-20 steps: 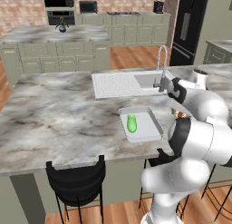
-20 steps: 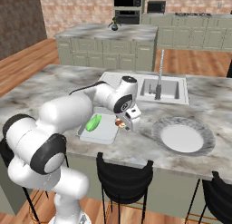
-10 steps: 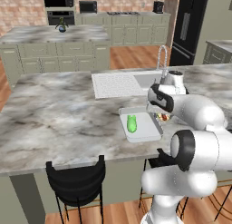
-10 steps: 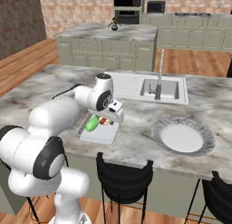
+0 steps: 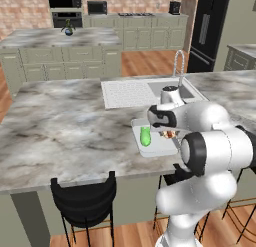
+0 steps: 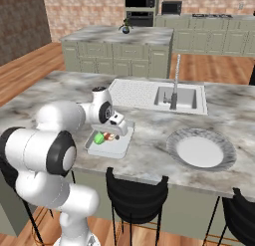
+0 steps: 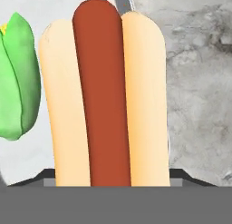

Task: Place one cooked food and one vegetable from the large plate to each tupperware container.

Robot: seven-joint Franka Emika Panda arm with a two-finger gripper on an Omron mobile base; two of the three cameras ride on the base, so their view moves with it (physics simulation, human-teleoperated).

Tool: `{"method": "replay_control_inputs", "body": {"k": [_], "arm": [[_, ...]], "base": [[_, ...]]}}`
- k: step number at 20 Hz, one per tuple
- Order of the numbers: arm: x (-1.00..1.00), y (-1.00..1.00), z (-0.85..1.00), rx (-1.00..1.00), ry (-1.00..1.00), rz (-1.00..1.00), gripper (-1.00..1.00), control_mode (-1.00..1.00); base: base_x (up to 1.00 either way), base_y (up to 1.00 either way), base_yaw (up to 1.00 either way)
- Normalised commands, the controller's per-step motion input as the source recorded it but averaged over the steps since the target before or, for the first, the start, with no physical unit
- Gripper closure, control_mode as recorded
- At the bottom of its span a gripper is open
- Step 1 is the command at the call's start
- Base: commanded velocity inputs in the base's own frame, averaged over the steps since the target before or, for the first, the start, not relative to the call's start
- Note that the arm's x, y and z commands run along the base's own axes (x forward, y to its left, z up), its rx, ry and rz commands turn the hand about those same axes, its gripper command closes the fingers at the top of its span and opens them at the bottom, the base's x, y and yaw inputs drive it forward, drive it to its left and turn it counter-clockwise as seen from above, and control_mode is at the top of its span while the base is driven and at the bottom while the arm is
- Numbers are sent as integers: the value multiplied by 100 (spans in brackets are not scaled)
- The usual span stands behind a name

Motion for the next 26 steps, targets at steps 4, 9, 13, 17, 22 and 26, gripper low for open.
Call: {"method": "replay_control_inputs", "body": {"k": [4, 9, 13, 17, 22, 26], "arm": [[36, 0, -51, 2, 0, 0, 100, -100], [39, 0, -36, 2, 0, 0, 100, -100], [32, 0, -28, 1, 0, 0, 100, -100], [25, 1, -35, 0, 0, 0, 100, -100], [4, 10, -44, 0, 0, 0, 100, -100], [1, 17, -49, 0, 0, 0, -100, -100]], "base": [[0, 0, 0], [0, 0, 0], [0, 0, 0], [0, 0, 0], [0, 0, 0], [0, 0, 0]]}}
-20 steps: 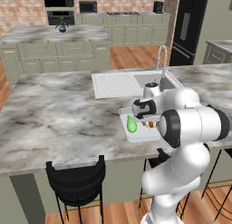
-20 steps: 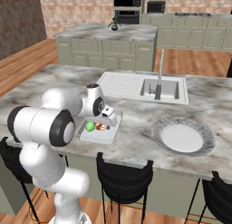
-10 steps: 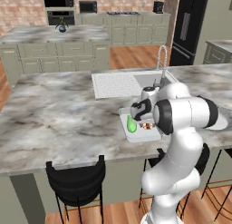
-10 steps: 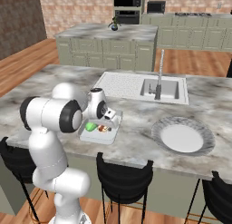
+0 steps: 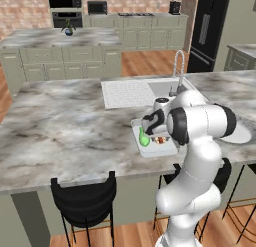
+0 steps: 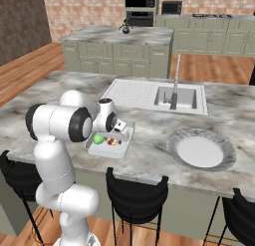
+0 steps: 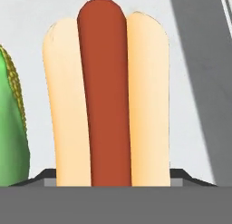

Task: Place one cooked food and one vegetable from the large plate to each tupperware container.

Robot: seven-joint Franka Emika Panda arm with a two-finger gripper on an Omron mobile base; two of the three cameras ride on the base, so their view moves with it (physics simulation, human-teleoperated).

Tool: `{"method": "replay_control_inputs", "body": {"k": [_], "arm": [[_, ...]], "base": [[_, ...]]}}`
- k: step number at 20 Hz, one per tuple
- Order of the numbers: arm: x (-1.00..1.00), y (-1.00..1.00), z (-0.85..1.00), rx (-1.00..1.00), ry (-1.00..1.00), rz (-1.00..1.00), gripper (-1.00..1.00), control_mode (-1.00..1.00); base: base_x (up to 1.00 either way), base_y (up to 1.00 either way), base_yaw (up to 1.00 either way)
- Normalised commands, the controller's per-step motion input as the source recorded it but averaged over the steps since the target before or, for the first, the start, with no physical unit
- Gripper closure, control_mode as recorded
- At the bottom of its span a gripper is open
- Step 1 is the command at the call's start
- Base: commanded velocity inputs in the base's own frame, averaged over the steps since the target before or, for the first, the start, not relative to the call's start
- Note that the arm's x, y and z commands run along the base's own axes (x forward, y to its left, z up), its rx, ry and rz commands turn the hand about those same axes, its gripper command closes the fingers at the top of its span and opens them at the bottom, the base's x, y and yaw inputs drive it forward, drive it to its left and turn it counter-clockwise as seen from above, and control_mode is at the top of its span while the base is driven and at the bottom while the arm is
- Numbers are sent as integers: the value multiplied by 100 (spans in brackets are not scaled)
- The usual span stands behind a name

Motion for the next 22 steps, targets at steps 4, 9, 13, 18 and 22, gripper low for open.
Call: {"method": "replay_control_inputs", "body": {"k": [4, 9, 13, 18, 22], "arm": [[-2, 0, 0, 0, 0, 0, -100, -100], [-18, 0, 17, 0, -3, 0, -100, -100], [-33, 0, 43, 0, -13, 0, -100, -100], [-75, 0, 74, 0, -30, 0, -100, -100], [-79, 0, 85, 3, -20, 0, -100, -100]], "base": [[0, 0, 0], [0, 0, 0], [0, 0, 0], [0, 0, 0], [0, 0, 0]]}}
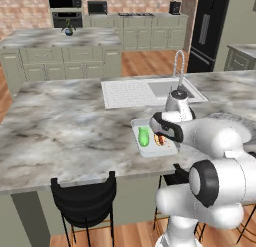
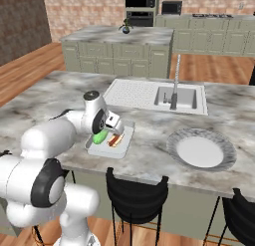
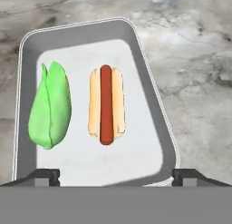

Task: Place one cooked food and one vegetable from the large plate to each tupperware container.

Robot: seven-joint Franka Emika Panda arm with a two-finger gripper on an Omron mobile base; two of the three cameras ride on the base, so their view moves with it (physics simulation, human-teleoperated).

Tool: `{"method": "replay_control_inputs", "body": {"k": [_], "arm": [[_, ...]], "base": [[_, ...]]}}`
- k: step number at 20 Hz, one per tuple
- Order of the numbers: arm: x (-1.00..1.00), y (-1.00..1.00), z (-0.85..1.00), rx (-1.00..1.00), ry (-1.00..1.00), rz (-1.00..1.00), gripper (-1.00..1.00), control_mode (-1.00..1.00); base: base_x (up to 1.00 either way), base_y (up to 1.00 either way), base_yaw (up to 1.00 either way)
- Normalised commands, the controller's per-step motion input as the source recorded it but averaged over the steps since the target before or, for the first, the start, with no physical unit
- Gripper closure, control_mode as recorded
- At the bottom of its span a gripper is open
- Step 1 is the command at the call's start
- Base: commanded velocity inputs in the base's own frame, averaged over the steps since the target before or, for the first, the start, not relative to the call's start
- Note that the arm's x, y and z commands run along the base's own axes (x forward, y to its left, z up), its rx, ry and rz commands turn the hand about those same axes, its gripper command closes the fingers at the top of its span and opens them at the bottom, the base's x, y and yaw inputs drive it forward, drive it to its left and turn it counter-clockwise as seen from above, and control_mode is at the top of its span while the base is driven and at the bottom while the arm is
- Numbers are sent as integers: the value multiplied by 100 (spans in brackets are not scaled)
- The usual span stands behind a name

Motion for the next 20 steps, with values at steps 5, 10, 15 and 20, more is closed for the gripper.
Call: {"method": "replay_control_inputs", "body": {"k": [5, 10, 15, 20], "arm": [[-98, 0, 87, 3, -15, 0, -100, -100], [-84, 0, 100, 0, -1, 0, -100, -100], [-77, 0, 100, 0, 5, 0, -100, -100], [-84, 0, 100, 0, 13, 0, -100, -100]], "base": [[0, 0, 0], [0, 0, 0], [0, 0, 0], [0, 0, 0]]}}
